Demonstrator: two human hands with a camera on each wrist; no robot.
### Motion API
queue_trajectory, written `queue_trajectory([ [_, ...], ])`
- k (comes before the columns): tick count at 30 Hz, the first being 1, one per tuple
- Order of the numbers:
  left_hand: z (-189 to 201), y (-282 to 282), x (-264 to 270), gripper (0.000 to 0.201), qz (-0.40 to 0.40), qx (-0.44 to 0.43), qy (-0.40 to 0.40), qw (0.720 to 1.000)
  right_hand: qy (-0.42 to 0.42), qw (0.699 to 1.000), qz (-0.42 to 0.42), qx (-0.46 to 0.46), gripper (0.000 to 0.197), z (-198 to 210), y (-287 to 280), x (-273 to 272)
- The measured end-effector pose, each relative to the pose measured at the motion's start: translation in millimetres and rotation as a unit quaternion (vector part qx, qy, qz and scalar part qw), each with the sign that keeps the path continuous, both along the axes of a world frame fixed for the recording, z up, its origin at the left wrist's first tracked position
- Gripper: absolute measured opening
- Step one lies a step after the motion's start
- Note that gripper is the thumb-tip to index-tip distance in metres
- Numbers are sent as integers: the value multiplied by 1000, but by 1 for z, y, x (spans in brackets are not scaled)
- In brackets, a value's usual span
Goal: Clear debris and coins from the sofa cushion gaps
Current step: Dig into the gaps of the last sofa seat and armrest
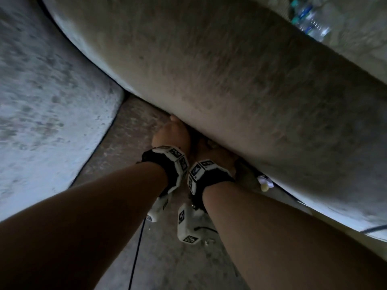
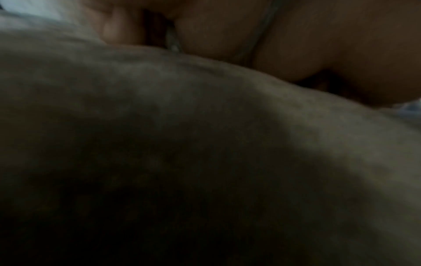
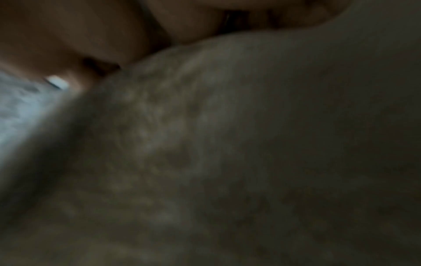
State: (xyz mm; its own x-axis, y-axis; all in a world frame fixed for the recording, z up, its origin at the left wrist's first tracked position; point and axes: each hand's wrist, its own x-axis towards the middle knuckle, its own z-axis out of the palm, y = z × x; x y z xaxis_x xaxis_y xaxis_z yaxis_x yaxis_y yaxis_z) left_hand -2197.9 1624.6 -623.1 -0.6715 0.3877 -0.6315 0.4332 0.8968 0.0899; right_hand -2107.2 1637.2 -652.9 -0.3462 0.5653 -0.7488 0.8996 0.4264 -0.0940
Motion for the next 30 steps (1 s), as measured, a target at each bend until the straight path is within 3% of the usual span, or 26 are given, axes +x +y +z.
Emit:
queue_trajectory([
  [2,-2,-2,-2,40,-17,13,14,1000,17,999,-43,8,76,13,4,-3],
  [4,-4,-2,-2,34,-23,19,17,999,8,995,-96,-41,65,11,11,-3],
  [6,-4,-3,-2,31,-33,24,30,999,-50,990,-88,-102,59,1,17,-6],
  [9,-3,-4,-6,29,-49,42,34,997,-73,992,-22,-96,56,2,15,-9],
  [11,1,-3,-5,28,-48,45,22,998,-30,998,-22,-59,53,16,12,0],
  [14,15,-1,-1,25,-43,52,16,998,92,986,-131,-47,43,26,4,23],
  [16,20,-3,5,25,-64,58,7,996,164,967,-197,4,64,25,0,35],
  [17,22,-5,10,26,-64,55,6,996,171,966,-192,37,61,34,0,42],
  [18,24,-7,16,26,-52,53,1,997,189,947,-253,54,51,48,1,47],
  [20,30,-10,34,26,-37,47,-25,998,181,952,-244,48,35,72,-1,69],
  [24,42,-5,101,31,-114,32,-111,987,240,928,-284,15,40,99,-2,120],
  [26,38,5,138,34,-123,63,-133,981,217,934,-281,35,49,108,6,154],
  [28,31,19,167,37,-79,109,-141,981,213,938,-252,110,67,108,18,188],
  [30,27,36,192,50,-30,115,-146,982,215,917,-325,85,66,101,32,216],
])
